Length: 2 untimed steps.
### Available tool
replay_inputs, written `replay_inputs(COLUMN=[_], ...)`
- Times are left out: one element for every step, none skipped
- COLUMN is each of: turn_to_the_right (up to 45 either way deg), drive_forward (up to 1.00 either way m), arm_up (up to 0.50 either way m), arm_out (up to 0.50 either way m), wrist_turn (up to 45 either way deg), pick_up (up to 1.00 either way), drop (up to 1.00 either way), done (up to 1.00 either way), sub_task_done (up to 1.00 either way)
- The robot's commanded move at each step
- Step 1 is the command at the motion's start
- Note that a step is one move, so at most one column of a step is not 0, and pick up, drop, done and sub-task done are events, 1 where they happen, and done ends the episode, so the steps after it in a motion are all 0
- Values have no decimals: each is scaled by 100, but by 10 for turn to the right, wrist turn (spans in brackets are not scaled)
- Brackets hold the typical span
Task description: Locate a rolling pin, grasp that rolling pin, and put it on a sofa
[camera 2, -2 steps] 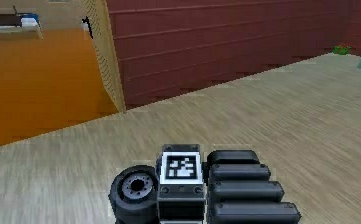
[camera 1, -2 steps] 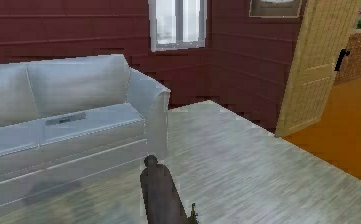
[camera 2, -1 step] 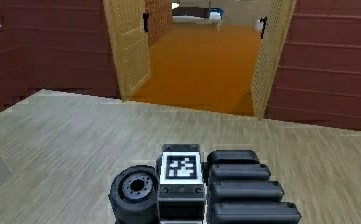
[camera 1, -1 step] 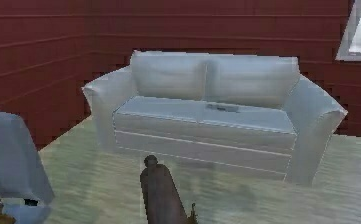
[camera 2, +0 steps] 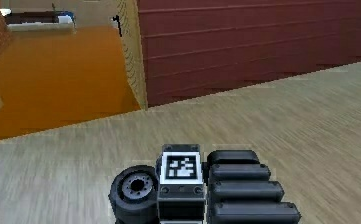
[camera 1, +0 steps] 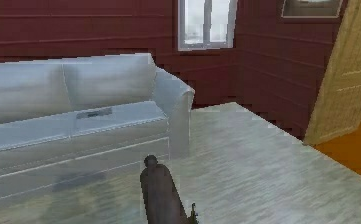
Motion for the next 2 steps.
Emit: replay_inputs(turn_to_the_right=[-210,0], drive_forward=[0,100], arm_up=[0,0], arm_out=[0,0], wrist_turn=[0,0], pick_up=[0,0], drop=[0,0], done=[0,0], sub_task_done=[0,0])
